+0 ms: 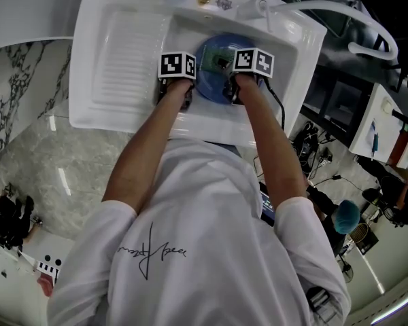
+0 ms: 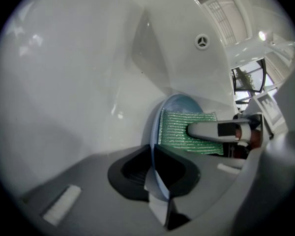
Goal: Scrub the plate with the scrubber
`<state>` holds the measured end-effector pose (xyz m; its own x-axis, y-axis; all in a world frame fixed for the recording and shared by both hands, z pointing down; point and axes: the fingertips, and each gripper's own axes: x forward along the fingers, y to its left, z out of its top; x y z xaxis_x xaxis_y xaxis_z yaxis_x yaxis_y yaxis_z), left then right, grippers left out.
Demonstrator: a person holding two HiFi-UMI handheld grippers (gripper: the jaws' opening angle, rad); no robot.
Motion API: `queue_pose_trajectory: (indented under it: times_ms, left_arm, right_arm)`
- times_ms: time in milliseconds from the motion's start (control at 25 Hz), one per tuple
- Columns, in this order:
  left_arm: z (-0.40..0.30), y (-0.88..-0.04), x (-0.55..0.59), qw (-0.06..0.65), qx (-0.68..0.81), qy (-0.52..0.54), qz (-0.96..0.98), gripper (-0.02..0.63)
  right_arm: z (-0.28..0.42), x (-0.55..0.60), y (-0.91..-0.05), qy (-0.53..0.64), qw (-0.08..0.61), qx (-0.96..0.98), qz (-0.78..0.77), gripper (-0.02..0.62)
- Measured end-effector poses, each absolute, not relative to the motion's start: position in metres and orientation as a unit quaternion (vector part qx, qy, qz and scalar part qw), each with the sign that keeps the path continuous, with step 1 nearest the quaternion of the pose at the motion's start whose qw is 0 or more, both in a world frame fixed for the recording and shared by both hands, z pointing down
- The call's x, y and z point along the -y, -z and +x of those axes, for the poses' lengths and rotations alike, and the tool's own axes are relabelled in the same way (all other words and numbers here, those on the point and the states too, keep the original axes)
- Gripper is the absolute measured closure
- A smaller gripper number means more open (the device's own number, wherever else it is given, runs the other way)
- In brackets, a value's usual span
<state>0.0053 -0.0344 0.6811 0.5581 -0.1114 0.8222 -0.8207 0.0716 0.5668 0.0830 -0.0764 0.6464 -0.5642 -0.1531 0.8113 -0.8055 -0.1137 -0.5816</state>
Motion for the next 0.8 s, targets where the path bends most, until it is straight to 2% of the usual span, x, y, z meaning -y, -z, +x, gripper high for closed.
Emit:
queue_pose_trajectory:
  times_ms: [800]
  left_arm:
    - [0.005, -0.681, 0.035, 0.628, 0.375, -0.281, 0.621, 0.534]
  right_arm:
    - [0.118, 0.076, -0.643, -0.620, 0.280, 0.619, 0.392, 0.534]
